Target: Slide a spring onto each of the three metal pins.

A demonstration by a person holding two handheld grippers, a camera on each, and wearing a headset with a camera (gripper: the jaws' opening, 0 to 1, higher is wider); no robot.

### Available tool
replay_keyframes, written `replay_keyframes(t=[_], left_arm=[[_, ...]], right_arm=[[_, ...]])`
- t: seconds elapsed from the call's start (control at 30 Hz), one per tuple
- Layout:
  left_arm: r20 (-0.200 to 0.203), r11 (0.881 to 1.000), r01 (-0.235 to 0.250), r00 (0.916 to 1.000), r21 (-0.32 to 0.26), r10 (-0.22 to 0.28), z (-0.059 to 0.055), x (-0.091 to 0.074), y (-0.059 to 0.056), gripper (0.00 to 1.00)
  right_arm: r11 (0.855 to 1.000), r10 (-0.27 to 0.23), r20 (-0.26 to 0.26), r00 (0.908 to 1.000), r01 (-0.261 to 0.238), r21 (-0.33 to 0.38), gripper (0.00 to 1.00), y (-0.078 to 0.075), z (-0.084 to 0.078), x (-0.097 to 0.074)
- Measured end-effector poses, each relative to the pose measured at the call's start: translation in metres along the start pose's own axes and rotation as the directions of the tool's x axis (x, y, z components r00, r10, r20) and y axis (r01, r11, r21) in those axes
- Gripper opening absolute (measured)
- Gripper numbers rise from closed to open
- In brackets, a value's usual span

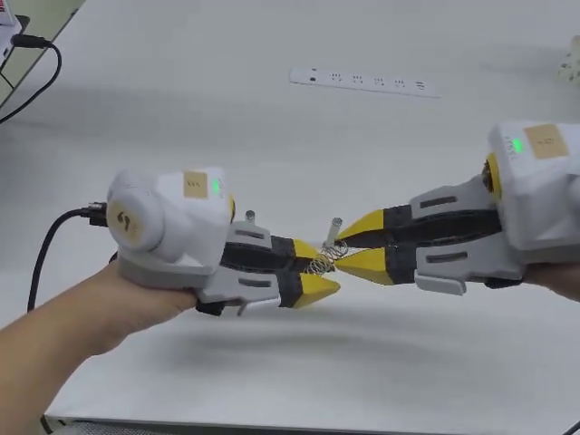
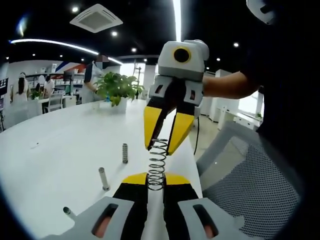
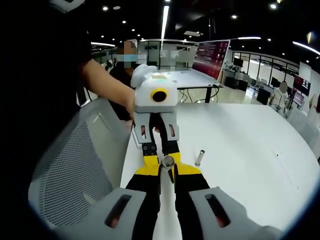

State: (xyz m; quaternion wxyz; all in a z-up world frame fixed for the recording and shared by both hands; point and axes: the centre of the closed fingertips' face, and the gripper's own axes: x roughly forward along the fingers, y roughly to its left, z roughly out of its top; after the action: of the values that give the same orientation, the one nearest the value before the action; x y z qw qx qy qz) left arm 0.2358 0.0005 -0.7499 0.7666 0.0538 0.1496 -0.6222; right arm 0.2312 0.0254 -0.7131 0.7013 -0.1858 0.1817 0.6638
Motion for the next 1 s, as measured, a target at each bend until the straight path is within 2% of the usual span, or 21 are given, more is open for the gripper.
replay_keyframes(t=[0.37,0.5,0.6,0.77,1.0], left_arm=[[-0.001,1.0,-0.003,1.0,0.017,0.003,0.003,-0.002,0.0,0.02],[-0.002,1.0,-0.005,1.0,0.022,0.005,0.003,-0.001,0.001,0.02],[0.016,1.0,0.005,0.9999,0.018,-0.005,0.008,0.001,-0.002,0.02],[0.014,1.0,0.004,0.9999,0.022,-0.004,0.009,0.002,-0.001,0.02],[0.02,1.0,0.009,0.9998,0.018,-0.01,0.01,0.002,-0.002,0.02]], right_arm=[[0.998,-0.003,0.051,0.9987,0.0,0.063,0.07,0.0,0.009,0.002],[0.998,-0.005,0.054,0.9985,0.002,0.068,0.08,0.0,0.009,0.002],[0.997,-0.001,0.063,0.998,-0.004,0.077,0.09,0.0,0.01,0.004],[0.998,-0.004,0.069,0.9976,-0.001,0.064,0.09,0.0,0.012,0.006],[0.993,-0.007,0.103,0.9946,-0.005,0.116,0.09,-0.001,0.014,0.006]])
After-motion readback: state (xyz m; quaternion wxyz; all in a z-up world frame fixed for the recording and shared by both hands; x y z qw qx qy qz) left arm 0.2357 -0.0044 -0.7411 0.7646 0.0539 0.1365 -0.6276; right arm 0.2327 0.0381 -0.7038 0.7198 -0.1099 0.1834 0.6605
